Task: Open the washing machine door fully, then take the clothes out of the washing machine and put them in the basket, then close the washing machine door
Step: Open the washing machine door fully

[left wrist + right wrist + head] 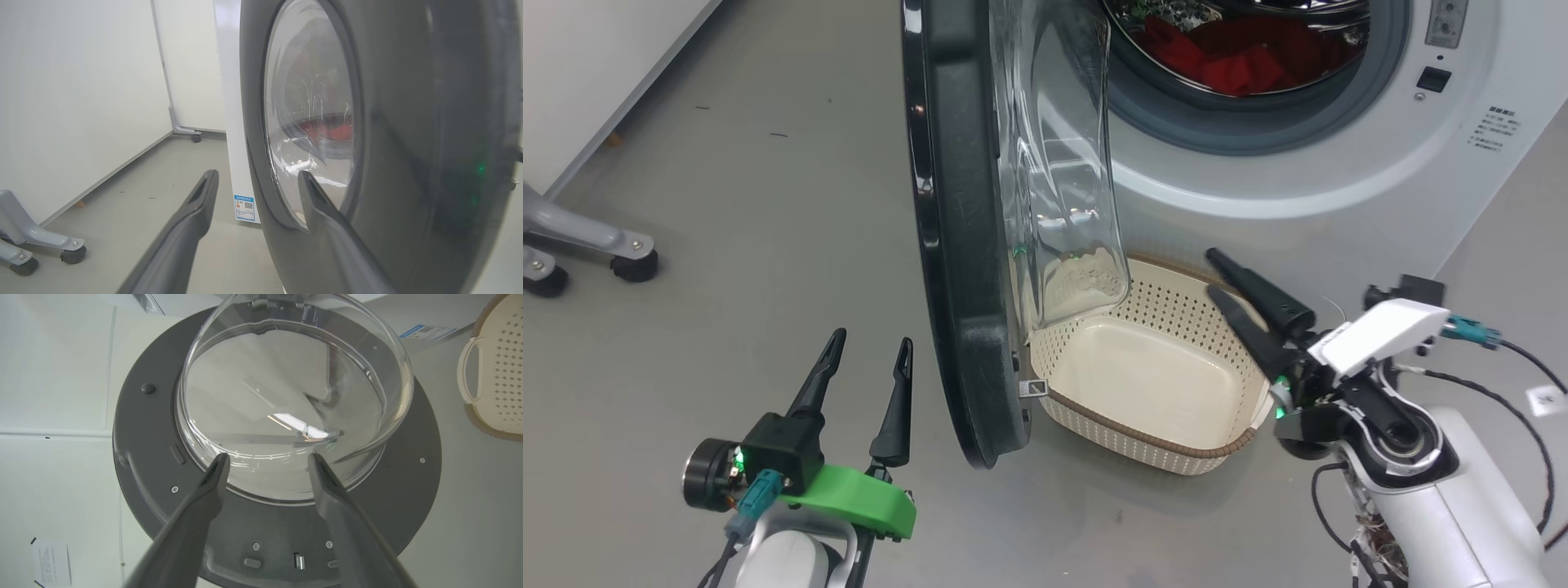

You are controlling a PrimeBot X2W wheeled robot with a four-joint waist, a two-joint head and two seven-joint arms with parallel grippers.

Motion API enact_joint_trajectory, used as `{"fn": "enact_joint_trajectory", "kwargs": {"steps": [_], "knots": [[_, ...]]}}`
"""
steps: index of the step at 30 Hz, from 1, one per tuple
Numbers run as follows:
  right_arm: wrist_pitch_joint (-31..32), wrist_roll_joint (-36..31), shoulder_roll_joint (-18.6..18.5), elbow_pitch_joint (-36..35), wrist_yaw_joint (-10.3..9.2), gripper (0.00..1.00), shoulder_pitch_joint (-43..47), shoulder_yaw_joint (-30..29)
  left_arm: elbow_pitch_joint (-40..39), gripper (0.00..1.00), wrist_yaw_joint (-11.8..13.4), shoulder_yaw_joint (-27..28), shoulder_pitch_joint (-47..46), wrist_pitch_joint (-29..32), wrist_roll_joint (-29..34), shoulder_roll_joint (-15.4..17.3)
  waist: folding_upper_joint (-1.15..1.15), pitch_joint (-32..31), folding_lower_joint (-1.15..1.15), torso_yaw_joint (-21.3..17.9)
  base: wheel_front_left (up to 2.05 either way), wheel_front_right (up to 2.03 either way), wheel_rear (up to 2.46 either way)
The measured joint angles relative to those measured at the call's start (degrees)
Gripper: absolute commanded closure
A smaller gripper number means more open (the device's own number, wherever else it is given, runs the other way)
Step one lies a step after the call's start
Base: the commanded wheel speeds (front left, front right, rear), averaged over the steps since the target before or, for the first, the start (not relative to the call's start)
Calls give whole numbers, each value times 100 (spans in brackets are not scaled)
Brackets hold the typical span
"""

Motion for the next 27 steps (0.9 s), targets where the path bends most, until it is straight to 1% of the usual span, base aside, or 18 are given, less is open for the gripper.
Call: {"fn": "enact_joint_trajectory", "kwargs": {"steps": [1, 5, 13, 16, 18, 20, 22, 27], "knots": [[0, 0, 0, 0, 0, 0, 0, 0, 0, 0, 0, 0, 0, 0, 0, 0, 0, 0, 0, 0, 0, 0, 0], [-714, -452, -85, -54, 1, 0, 152, -360, -11, 0, 16, 63, 0, 0, 0, 1, 0, 1, 0, -44, 0, 0, 0], [-1726, -1567, -349, -153, 1, 0, 572, -372, -5, 0, 16, 118, 0, 1, 0, -1, 0, -25, 0, -60, 0, 0, 0], [-2123, -2259, -573, -146, 1, 0, 736, -270, -3, 0, 19, 133, 0, 0, 0, 2, 0, -69, 0, -43, 0, 0, 0], [-2470, -2520, -616, -124, 0, 0, 845, -301, 4, 0, 19, 133, 2, 0, 0, -1, 0, -102, 0, -33, 0, 0, 0], [-2770, -3018, -725, -115, 1, 0, 935, -222, 3, 0, 22, 155, 9, 0, 1, 0, 0, -130, 0, -27, 0, 0, 0], [-3100, -3560, -913, -89, 1, 0, 945, -152, 5, 0, 23, 172, 16, 0, 1, 1, 0, -148, 0, -29, 0, 0, 0], [-3799, -4625, -1163, -10, -9, 0, 953, -73, 8, 0, 32, 220, 70, 0, 7, 1, 0, -206, 0, -67, 0, 0, 0]]}}
